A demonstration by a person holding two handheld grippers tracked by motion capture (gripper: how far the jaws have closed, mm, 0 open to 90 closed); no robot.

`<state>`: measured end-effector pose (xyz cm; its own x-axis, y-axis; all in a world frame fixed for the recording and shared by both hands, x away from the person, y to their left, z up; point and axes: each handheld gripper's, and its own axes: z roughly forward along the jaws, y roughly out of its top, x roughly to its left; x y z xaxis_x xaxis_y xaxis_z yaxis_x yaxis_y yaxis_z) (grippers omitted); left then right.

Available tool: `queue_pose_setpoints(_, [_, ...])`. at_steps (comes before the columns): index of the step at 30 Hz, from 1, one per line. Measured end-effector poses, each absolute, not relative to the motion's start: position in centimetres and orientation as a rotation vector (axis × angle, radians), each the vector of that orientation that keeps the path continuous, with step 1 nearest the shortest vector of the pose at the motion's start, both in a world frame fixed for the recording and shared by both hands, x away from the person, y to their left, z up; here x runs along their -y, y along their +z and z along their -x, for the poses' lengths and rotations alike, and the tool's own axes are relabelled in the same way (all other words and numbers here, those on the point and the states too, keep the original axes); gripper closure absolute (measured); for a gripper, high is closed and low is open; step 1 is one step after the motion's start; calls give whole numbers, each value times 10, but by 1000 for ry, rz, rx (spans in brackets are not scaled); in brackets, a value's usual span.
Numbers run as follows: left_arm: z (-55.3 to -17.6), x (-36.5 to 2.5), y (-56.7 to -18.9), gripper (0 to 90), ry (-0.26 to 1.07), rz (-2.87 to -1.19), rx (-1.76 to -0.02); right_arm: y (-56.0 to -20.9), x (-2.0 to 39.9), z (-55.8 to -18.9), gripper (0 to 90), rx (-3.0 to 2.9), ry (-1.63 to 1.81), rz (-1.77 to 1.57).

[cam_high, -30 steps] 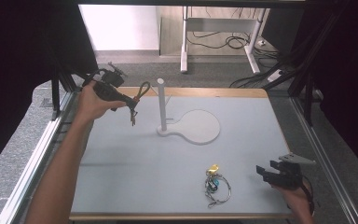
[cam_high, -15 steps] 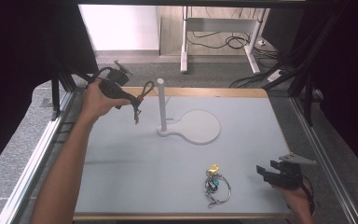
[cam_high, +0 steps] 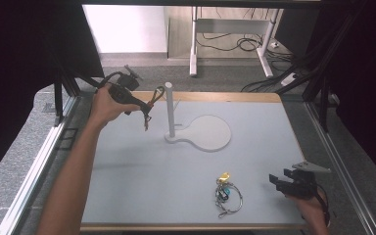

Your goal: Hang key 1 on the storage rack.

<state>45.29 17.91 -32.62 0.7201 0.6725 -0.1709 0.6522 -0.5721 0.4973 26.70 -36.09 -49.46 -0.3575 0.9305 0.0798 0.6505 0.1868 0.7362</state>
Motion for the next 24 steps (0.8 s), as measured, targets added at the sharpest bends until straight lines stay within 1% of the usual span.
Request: queue_pose_setpoints(24, [-453, -163, -347, 657, 47, -2427, -974, -498, 359, -268, 329, -2095, 969, -1486])
